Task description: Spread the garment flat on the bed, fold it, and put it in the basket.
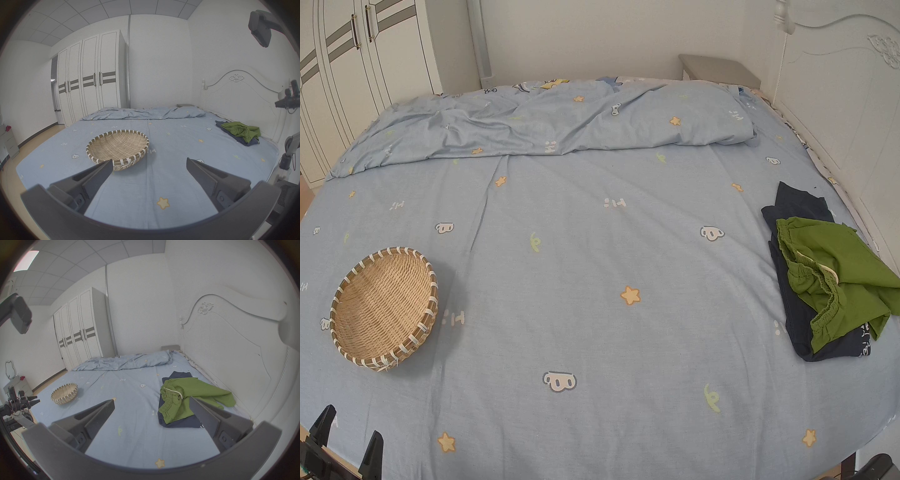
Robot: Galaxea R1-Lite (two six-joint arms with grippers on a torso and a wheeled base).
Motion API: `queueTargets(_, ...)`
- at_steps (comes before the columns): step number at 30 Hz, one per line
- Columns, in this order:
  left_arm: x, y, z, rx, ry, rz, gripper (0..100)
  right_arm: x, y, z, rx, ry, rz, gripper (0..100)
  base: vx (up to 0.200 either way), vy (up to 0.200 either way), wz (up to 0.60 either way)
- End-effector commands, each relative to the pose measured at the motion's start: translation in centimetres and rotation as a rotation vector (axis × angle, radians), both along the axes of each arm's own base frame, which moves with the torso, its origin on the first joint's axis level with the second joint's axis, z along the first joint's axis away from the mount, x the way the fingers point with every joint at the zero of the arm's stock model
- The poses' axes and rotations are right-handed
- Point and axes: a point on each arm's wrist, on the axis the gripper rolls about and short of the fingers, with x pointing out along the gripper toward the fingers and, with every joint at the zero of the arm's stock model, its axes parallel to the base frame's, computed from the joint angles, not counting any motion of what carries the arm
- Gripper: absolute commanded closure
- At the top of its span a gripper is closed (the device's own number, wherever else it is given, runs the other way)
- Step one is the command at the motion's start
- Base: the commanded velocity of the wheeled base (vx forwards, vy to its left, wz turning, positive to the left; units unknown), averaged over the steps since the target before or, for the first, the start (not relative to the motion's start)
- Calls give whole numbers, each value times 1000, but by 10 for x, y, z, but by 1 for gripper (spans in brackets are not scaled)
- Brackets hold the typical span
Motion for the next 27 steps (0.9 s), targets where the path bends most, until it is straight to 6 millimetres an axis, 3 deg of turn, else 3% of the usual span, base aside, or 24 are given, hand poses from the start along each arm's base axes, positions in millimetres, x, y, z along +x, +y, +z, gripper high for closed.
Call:
queueTargets(1, 0, 0, -5, 0, 0, -1, 0, 103, 13, 35, -124, 355, 22, 0, 0, 0, 0)
queueTargets(2, 0, 0, -5, 0, 0, -1, 0, 103, 13, 35, -124, 355, 22, 0, 0, 0, 0)
queueTargets(3, 0, 0, -5, 0, 0, -1, 0, 148, 14, 31, -161, 416, -53, 0, 0, 0, 0)
queueTargets(5, 0, 0, -5, 0, 0, -1, 0, 184, 13, 25, -204, 455, -108, 0, 0, 0, 0)
queueTargets(6, 0, 0, -5, 0, 0, -1, 0, 184, 13, 25, -204, 455, -108, 0, 0, 0, 0)
queueTargets(7, 0, 0, -5, 0, 0, -1, 0, 212, 14, 19, -225, 488, -141, 0, 0, 0, 0)
queueTargets(8, 0, 0, -5, 0, 0, -1, 0, 212, 14, 19, -225, 488, -141, 0, 0, 0, 0)
queueTargets(9, 0, 0, -5, 0, 0, -1, 0, 240, 15, 13, -242, 521, -174, 0, 0, 0, 0)
queueTargets(11, 0, 0, -5, 0, 0, -1, 0, 240, 15, 13, -242, 521, -174, 0, 0, 0, 0)
queueTargets(12, 0, 0, -5, 0, 0, -1, 0, 268, 16, 8, -268, 563, -215, 0, 0, 0, 0)
queueTargets(14, 0, 0, -5, 0, 0, -1, 0, 290, 20, -2, -300, 604, -251, 0, 0, 0, 0)
queueTargets(21, 0, 0, -5, 0, 0, -1, 0, 318, 27, -26, -380, 683, -330, 0, 0, 0, 0)
queueTargets(27, 0, 0, -5, 0, 0, -1, 0, 332, 25, -32, -382, 696, -348, 0, 0, 0, 0)
